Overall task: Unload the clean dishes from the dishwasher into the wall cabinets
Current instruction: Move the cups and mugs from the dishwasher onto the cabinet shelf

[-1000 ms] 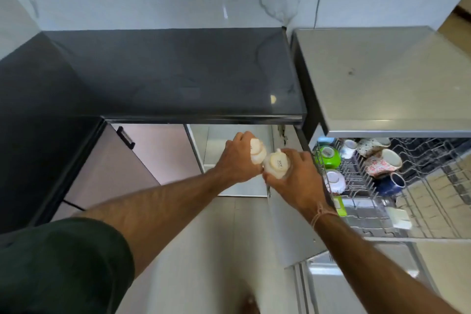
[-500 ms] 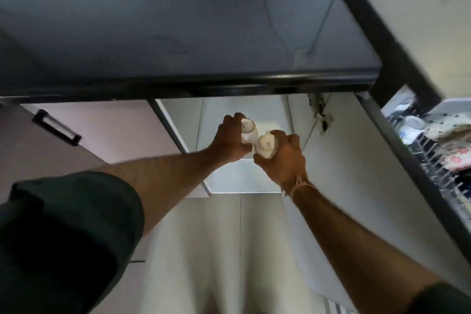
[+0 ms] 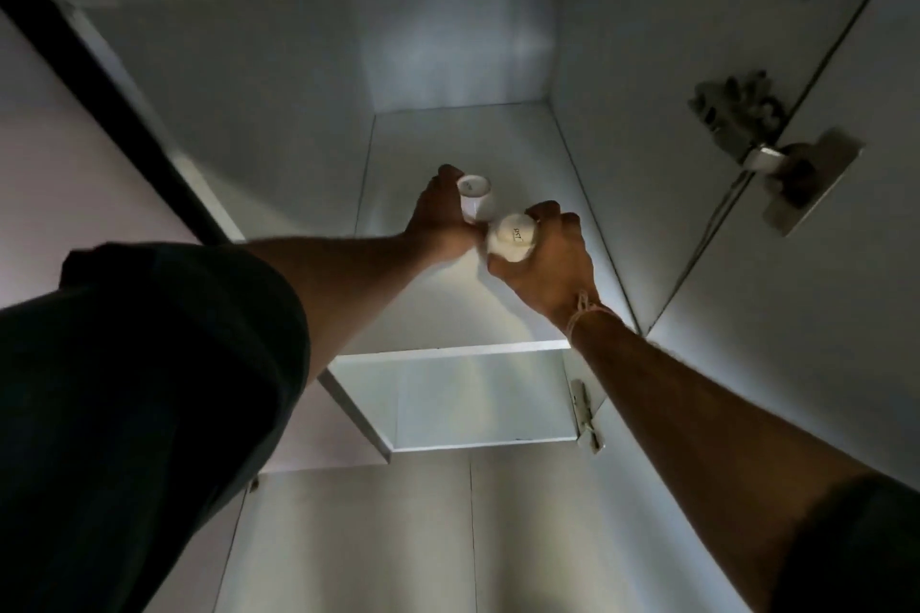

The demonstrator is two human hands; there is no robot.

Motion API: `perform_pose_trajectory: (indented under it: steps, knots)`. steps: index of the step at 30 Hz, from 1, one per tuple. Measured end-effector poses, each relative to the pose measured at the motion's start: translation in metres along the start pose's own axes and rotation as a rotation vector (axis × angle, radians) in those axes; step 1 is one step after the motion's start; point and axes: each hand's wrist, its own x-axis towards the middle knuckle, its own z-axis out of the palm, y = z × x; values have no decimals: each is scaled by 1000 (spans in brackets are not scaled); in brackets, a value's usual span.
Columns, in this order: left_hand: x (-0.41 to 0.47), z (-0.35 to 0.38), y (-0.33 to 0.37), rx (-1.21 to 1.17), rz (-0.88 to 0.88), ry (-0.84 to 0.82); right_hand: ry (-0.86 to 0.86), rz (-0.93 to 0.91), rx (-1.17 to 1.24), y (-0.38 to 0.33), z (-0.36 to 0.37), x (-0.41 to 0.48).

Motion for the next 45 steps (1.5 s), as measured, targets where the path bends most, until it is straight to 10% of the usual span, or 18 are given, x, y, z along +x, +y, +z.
perform_pose_trajectory:
  steps: [20, 45]
  knots:
    - [95, 58, 1, -338, 168, 76, 371, 33, -8, 36, 42, 83]
    - [99, 79, 30, -393, 96, -15, 448, 157, -186, 27, 41, 83]
